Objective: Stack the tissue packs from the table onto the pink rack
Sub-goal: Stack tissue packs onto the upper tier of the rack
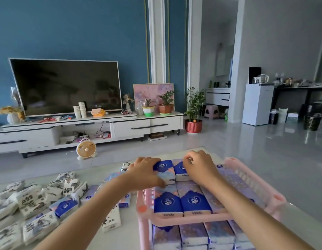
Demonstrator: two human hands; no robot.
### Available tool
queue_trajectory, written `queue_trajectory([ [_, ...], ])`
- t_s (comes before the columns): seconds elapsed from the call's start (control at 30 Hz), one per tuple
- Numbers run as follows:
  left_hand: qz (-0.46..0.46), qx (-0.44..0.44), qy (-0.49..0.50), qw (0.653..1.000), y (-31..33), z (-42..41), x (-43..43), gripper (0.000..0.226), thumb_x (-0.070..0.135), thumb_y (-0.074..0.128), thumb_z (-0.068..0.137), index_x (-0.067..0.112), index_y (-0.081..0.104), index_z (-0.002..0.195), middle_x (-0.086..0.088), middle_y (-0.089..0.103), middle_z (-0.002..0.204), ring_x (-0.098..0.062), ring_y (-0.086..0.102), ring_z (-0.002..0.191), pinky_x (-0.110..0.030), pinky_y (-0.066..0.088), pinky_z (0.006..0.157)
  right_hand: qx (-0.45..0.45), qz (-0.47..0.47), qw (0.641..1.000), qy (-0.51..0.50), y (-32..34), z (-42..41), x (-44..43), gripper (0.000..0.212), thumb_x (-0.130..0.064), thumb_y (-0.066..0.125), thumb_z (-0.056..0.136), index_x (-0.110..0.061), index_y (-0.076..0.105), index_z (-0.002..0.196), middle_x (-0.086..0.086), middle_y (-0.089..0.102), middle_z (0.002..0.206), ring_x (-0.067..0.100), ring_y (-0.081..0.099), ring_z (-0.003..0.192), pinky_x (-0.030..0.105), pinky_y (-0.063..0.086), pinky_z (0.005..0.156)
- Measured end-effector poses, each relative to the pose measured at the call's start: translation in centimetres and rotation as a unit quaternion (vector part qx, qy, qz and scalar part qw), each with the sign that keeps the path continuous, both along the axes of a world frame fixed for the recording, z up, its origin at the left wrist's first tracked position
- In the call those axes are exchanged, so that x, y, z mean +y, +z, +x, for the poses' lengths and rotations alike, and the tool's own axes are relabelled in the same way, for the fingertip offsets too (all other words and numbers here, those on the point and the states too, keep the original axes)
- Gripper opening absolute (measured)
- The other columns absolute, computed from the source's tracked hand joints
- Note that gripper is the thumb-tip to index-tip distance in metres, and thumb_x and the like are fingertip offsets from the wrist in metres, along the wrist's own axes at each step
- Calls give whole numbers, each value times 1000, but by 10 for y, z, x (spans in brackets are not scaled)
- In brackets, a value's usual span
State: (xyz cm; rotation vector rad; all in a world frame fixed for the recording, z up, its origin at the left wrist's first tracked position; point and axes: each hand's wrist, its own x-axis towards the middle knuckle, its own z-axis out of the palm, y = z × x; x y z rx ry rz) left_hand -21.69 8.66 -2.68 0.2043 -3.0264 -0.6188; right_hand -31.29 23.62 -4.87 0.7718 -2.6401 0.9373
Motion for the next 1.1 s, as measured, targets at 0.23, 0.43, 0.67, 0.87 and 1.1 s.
queue_trajectory([
  [0.23, 68, -3, -12, 998, -11, 7, -9, 83, 40, 66, 81, 27, 16, 146, 3, 19, 150, -18, 19, 137, -41, 26, 112, -10, -25, 998, 52, -2, 4, 4, 20, -25, 46, 93, -18, 61, 104, -4, 63, 100, 10, 57, 89, 23, 45, 72],
  [0.43, 54, -21, -38, 998, -12, 8, -8, 79, 44, 57, 85, 37, 7, 146, 13, 0, 155, -13, -6, 142, -44, 10, 114, 8, -22, 999, 29, -1, 9, 7, 22, -24, 45, 93, -17, 60, 107, -2, 64, 106, 12, 57, 95, 30, 48, 83],
  [0.67, 142, 63, -10, 988, -20, 12, -4, 77, 66, 30, 74, 43, 10, 144, 15, 1, 155, -15, -2, 143, -50, 7, 112, 24, -60, 998, 26, -2, 10, 8, 22, -26, 45, 94, -13, 60, 106, 1, 64, 105, 12, 57, 93, 27, 50, 76],
  [0.87, 278, 248, 83, 924, -40, 49, -28, 56, 47, 27, 91, 21, 35, 140, 7, 42, 138, -6, 38, 120, -25, 29, 97, 168, -194, 963, 85, 11, 56, 10, 16, -8, 49, 91, -9, 64, 95, 1, 66, 89, 10, 59, 83, 10, 43, 70],
  [1.1, 227, 304, 206, 902, -114, 114, -101, 33, -3, 48, 90, 25, 52, 109, -1, 59, 112, -18, 56, 102, -28, 44, 84, 224, -25, 887, 402, -40, 173, -19, 13, -13, 51, 81, -17, 61, 88, -7, 58, 74, 3, 48, 72, 13, 37, 78],
])
